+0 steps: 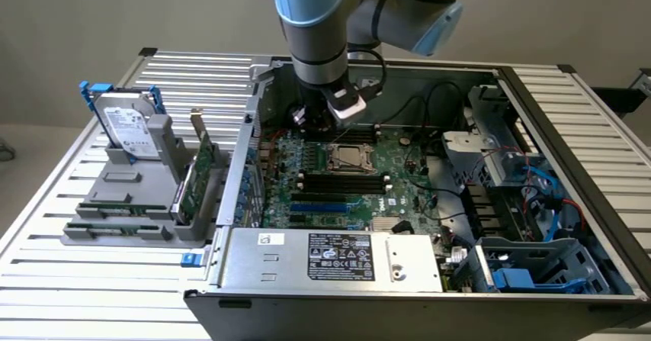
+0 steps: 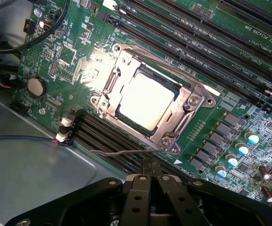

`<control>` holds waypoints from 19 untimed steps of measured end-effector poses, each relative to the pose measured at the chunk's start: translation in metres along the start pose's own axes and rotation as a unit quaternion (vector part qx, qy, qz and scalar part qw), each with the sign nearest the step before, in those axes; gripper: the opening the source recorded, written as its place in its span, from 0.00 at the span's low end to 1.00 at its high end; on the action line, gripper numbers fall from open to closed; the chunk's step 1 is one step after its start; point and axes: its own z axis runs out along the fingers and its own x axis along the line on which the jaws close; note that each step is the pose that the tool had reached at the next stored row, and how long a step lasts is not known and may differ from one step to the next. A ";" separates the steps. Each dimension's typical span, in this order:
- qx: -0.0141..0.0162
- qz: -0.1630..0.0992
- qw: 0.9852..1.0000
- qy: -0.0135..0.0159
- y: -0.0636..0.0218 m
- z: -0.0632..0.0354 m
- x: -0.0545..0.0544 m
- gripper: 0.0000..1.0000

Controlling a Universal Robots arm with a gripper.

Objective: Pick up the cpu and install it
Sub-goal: 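Close the cpu cover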

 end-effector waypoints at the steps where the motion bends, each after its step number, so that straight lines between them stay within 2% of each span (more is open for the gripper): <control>1: 0.000 -0.001 1.000 0.000 0.0002 0.0002 0.000 0.11; 7: 0.001 -0.005 1.000 0.000 0.0021 0.0012 -0.001 0.11; 15: -0.003 -0.014 1.000 0.003 0.0033 0.0055 -0.002 0.11; 19: -0.005 -0.017 1.000 0.004 0.0040 0.0076 -0.002 0.11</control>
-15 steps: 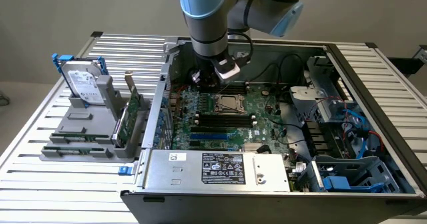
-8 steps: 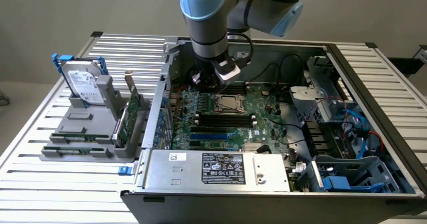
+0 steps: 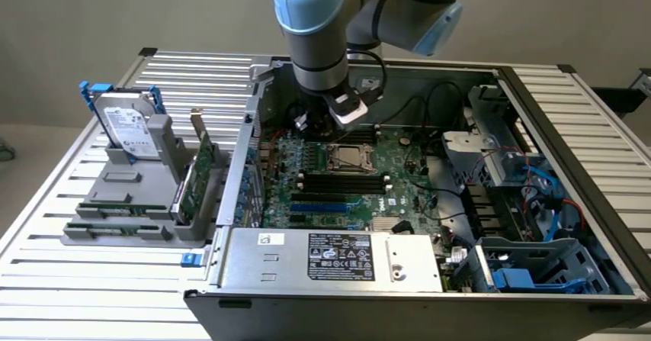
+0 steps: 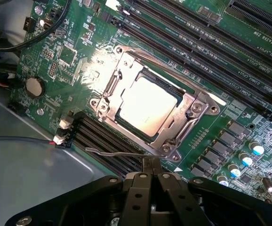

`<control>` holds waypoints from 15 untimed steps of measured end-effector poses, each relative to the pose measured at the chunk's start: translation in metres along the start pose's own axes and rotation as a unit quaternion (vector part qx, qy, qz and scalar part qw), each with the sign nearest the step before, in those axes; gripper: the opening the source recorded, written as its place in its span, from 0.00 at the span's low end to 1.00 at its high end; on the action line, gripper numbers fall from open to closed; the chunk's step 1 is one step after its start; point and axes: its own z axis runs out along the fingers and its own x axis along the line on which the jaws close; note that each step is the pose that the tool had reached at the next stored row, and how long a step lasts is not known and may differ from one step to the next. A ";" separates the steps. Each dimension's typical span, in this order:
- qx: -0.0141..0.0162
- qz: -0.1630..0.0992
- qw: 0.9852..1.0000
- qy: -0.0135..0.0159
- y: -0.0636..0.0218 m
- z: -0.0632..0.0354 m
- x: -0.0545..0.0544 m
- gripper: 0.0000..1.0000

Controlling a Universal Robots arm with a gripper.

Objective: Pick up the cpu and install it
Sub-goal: 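Close the cpu cover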

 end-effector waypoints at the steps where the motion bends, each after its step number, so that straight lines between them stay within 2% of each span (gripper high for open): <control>1: 0.000 -0.001 1.000 0.000 0.0002 0.0003 0.000 0.11; 15: -0.001 -0.004 1.000 0.000 0.0015 0.0035 0.004 0.11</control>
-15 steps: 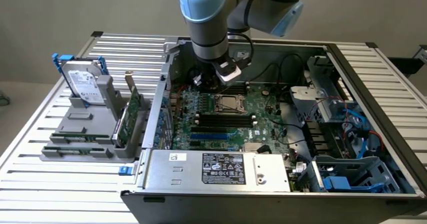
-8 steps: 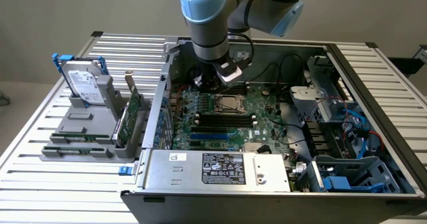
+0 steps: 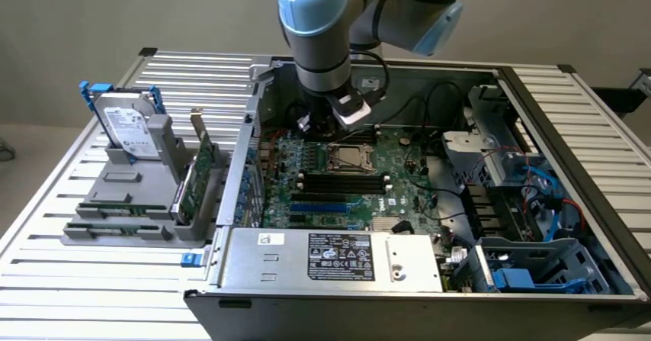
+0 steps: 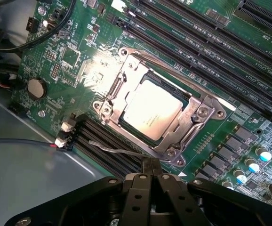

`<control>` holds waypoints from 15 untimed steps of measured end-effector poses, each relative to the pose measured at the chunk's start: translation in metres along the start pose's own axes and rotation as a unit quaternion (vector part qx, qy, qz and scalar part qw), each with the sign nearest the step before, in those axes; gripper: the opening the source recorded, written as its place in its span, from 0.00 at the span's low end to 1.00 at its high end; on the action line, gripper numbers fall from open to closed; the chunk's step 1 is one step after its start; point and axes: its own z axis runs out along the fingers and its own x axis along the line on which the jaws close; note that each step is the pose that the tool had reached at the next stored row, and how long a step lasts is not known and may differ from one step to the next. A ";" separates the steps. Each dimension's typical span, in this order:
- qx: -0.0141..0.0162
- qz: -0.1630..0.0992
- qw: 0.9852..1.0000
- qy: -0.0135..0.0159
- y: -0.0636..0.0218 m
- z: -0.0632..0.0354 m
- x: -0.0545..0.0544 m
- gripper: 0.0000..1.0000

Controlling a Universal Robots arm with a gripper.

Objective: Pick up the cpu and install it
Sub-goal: 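Close the cpu cover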

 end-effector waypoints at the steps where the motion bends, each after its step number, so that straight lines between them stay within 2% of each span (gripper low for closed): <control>1: 0.000 0.000 1.000 0.000 0.0000 0.0002 0.000 0.11; 15: 0.000 0.000 1.000 0.000 -0.0005 0.0042 0.005 0.11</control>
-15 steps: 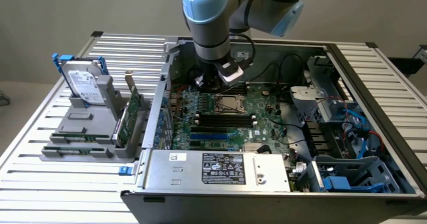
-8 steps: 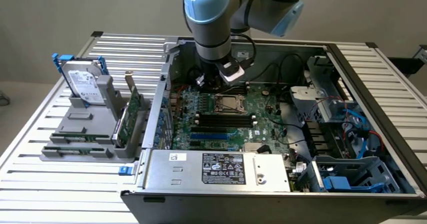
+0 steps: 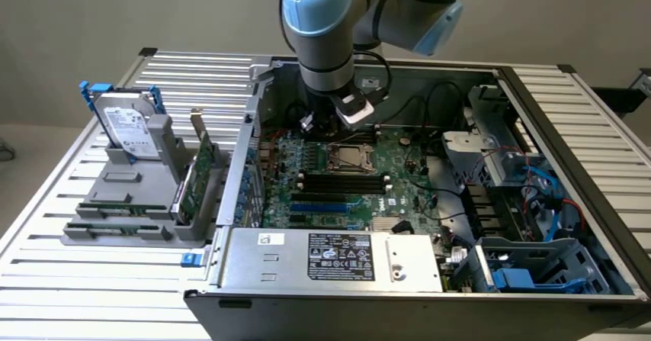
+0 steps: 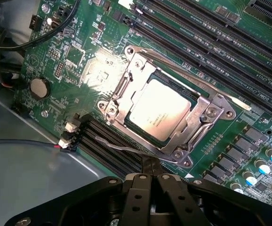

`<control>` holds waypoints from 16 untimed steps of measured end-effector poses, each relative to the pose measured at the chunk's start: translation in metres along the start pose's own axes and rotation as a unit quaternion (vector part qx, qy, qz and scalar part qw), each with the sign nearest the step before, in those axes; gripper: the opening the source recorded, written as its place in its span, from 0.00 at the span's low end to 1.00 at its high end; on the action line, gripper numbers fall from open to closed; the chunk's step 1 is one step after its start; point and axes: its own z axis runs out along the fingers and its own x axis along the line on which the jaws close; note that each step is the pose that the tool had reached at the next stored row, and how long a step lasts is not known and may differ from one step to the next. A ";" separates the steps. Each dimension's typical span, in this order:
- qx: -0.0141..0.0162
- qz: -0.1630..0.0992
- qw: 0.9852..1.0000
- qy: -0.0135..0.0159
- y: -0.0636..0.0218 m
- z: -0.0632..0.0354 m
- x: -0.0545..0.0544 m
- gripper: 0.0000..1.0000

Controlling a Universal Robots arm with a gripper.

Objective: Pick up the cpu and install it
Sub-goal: 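Close the cpu cover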

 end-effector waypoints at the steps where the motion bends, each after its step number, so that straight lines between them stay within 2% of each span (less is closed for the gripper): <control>1: 0.000 0.000 1.000 0.000 0.0001 0.0004 0.000 0.11; 16: 0.000 0.000 1.000 0.000 0.0028 0.0049 0.002 0.11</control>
